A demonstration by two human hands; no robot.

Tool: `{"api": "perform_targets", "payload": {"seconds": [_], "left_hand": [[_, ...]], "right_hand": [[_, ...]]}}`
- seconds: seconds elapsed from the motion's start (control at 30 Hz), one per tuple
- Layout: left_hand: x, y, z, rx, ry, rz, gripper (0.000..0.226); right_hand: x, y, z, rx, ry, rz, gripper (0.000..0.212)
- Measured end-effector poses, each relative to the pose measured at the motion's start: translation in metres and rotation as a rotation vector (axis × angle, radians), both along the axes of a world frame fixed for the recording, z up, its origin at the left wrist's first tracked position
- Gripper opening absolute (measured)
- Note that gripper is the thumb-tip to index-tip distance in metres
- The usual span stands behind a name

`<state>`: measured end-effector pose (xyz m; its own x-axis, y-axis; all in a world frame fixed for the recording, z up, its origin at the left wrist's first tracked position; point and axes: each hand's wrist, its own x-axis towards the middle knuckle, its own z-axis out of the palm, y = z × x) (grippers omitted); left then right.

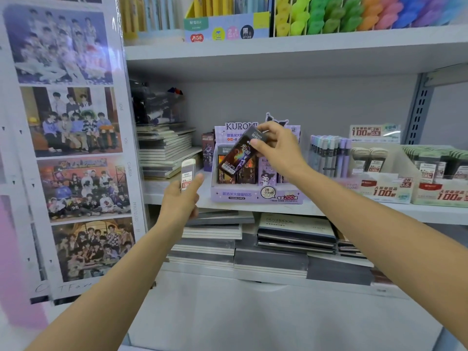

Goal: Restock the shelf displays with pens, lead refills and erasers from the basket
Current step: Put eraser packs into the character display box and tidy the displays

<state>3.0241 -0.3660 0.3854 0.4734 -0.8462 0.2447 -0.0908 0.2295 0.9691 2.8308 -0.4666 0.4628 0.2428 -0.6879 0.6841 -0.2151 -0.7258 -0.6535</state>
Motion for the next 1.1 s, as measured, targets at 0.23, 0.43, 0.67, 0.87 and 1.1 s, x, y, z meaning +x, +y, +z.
{"api": "perform_targets", "payload": {"seconds": [0.23,0.43,0.67,0.87,1.1], "left_hand": [[0.0,0.001,-0.004,-0.061,-0.015,-0.092,0.022],[0.005,0.003,-0.011,-0.095,-0.087,-0.159,0.033],[0.006,0.002,-0.014,-0.134,-0.057,-0.184,0.034],[0.008,0.0,-0.018,-0.129,-0.018,-0.2,0.038],[-0.003,-0.006,-0.017,-0.166,-0.068,-0.221,0.036]], "right_hand": [[0.023,-0.008,-0.009,-0.16,0.23,-0.09,0.02],[0.025,-0.018,-0.003,-0.194,0.41,-0.049,0.026],[0.047,-0.02,0.015,-0.224,0.633,-0.06,0.022],[0.033,-0.025,0.017,-0.222,0.666,-0.024,0.027],[0.043,-0.018,0.001,-0.295,0.603,-0.058,0.034]]}}
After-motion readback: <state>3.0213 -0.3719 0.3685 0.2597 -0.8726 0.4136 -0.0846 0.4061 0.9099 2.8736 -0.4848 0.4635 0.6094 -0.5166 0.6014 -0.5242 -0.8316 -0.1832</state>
